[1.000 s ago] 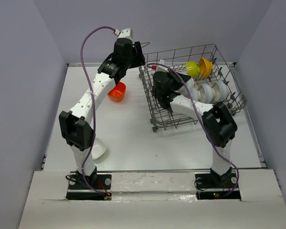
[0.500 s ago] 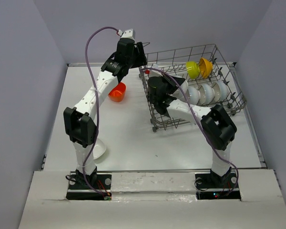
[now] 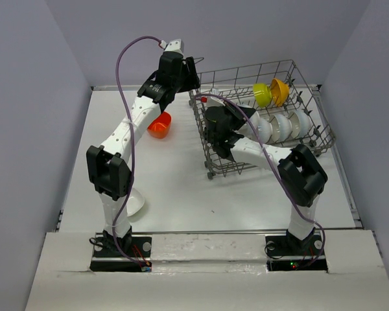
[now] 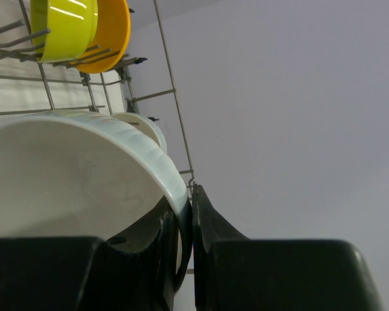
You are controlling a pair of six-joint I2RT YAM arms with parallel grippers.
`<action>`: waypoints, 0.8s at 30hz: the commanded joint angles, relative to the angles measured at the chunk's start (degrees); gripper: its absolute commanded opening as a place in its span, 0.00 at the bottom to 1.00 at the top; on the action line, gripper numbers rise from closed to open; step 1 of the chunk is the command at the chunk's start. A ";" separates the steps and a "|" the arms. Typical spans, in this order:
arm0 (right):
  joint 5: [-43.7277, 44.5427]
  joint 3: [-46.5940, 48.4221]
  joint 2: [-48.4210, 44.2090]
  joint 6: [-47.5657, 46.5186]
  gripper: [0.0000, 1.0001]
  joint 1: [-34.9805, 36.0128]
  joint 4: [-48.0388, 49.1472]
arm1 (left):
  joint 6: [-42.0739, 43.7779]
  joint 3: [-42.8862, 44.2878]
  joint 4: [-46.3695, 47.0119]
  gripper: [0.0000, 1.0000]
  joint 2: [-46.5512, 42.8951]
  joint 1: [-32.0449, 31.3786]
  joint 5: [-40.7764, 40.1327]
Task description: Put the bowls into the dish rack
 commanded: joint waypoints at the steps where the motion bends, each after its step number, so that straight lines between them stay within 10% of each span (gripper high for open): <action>1: 5.82 -0.23 -0.43 0.92 0.01 -0.94 0.41 | 0.17 1.09 1.67 0.68 -1.83 0.11 0.60; 24: 3.98 3.91 2.74 3.11 0.01 -3.32 0.50 | -0.09 1.62 2.02 0.67 -0.07 -0.07 1.92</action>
